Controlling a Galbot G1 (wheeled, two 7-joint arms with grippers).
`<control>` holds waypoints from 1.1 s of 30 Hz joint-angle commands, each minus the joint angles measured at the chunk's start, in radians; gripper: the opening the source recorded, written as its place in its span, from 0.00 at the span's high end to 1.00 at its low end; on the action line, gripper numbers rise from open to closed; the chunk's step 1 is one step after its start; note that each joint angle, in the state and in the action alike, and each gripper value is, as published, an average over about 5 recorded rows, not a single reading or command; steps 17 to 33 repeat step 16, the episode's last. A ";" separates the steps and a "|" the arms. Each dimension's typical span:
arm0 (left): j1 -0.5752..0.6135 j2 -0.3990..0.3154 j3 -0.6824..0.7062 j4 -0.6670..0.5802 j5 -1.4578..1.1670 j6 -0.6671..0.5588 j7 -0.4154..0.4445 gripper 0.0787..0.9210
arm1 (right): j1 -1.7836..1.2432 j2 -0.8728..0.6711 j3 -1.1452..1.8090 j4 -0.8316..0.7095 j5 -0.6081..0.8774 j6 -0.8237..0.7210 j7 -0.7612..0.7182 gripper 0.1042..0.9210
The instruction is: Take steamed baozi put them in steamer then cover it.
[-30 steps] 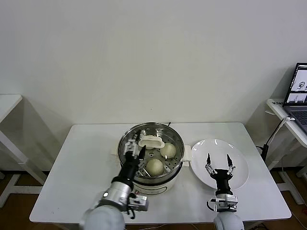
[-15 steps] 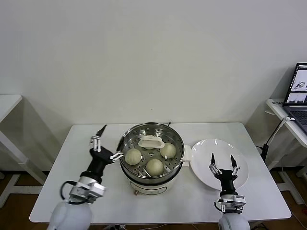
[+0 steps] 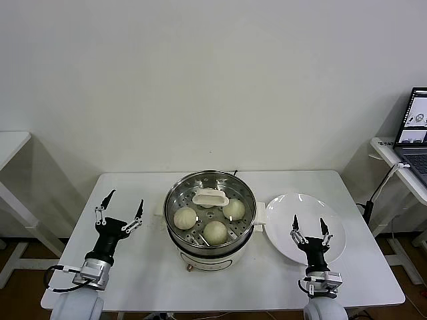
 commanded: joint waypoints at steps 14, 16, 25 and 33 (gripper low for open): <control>0.014 0.001 -0.043 0.087 -0.115 -0.075 0.006 0.12 | -0.004 0.001 -0.009 0.023 -0.006 -0.032 0.005 0.12; 0.014 0.002 -0.043 0.089 -0.113 -0.075 0.005 0.12 | -0.004 0.002 -0.010 0.023 -0.007 -0.032 0.005 0.12; 0.014 0.002 -0.043 0.089 -0.113 -0.075 0.005 0.12 | -0.004 0.002 -0.010 0.023 -0.007 -0.032 0.005 0.12; 0.014 0.002 -0.043 0.089 -0.113 -0.075 0.005 0.12 | -0.004 0.002 -0.010 0.023 -0.007 -0.032 0.005 0.12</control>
